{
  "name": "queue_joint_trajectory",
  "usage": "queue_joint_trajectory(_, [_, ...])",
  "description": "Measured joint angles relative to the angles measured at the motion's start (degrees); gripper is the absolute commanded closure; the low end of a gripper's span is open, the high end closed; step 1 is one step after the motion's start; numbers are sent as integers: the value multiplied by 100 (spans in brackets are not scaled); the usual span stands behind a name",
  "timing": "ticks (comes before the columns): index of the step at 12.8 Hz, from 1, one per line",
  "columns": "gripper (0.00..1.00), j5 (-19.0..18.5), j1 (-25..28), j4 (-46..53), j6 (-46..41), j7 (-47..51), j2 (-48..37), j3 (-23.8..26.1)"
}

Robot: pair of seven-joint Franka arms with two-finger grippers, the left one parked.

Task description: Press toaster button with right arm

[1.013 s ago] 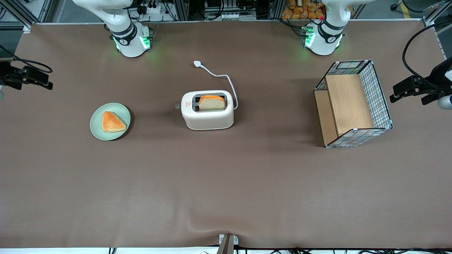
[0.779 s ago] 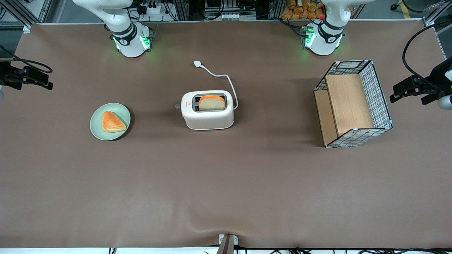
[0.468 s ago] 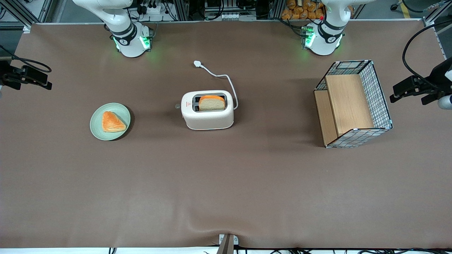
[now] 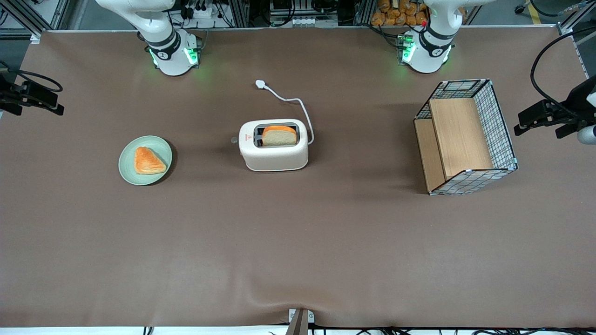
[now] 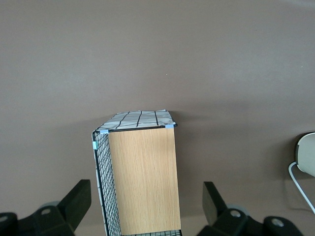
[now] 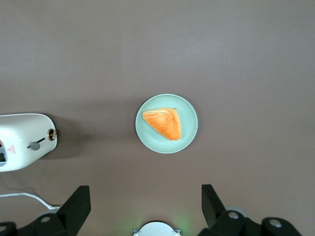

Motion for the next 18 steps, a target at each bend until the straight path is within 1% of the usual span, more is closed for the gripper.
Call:
queue_joint_trajectory(2, [0, 275, -22, -6, -178, 1, 29, -18])
queue_joint_trajectory(4, [0, 456, -15, -131, -351, 2, 86, -12])
queue_joint_trajectory(7, [0, 905, 13, -737, -348, 107, 227, 4])
queue_joint_trajectory(10, [0, 1243, 83, -1252, -125, 301, 356, 18])
queue_joint_trajectory(13, [58, 1532, 137, -1598, -8, 578, 364, 19])
queue_joint_trajectory(14, [73, 1617, 178, -1676, 27, 712, 376, 22])
queue_joint_trajectory(15, [82, 1677, 267, -1737, 107, 815, 410, 24])
queue_joint_trajectory(16, [96, 1714, 398, -1774, 217, 871, 475, 30])
queue_joint_trajectory(17, [100, 1827, 550, -1788, 331, 900, 563, 36])
queue_joint_trajectory(18, [100, 2048, 689, -1789, 418, 944, 658, 43])
